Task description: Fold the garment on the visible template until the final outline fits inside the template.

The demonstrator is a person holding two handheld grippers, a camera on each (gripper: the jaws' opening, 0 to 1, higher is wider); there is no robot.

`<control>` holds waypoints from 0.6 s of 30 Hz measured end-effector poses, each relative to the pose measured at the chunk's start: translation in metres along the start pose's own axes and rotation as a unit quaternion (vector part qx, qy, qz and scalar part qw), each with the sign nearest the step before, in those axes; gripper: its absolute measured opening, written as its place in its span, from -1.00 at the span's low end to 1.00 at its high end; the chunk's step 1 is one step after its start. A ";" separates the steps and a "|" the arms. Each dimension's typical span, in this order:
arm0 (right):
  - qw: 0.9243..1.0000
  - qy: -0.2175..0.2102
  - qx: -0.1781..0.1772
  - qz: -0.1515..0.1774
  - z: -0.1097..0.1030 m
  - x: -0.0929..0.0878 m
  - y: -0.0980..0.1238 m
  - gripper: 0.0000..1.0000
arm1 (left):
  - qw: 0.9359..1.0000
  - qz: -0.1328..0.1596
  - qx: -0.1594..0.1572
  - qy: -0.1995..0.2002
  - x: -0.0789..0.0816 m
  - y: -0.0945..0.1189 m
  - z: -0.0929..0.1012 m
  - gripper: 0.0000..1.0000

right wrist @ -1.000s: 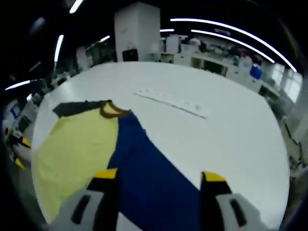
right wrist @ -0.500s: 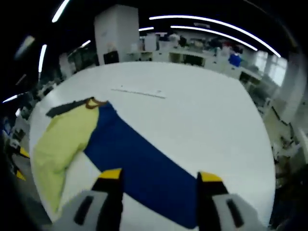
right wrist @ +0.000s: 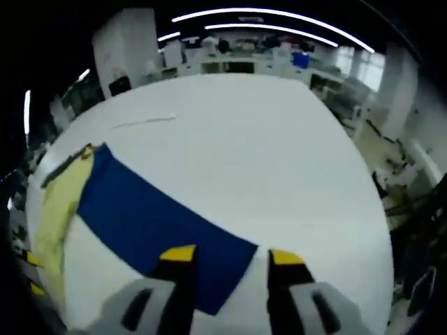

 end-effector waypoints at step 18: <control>0.999 0.030 -0.023 -0.010 0.001 0.001 -0.007 -0.66 | 0.998 -0.059 -0.023 -0.015 -0.019 -0.012 0.032 -0.52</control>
Point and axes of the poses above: the point that each gripper's makers call its tool centre point, and the gripper's own axes: y roughly backward along the fingers, z roughly to its right, x roughly out of its top, the point moved 7 cm from there along y, roughly backward along the fingers, and after that the axes turned 5 degrees about x, right-handed, at the moved point
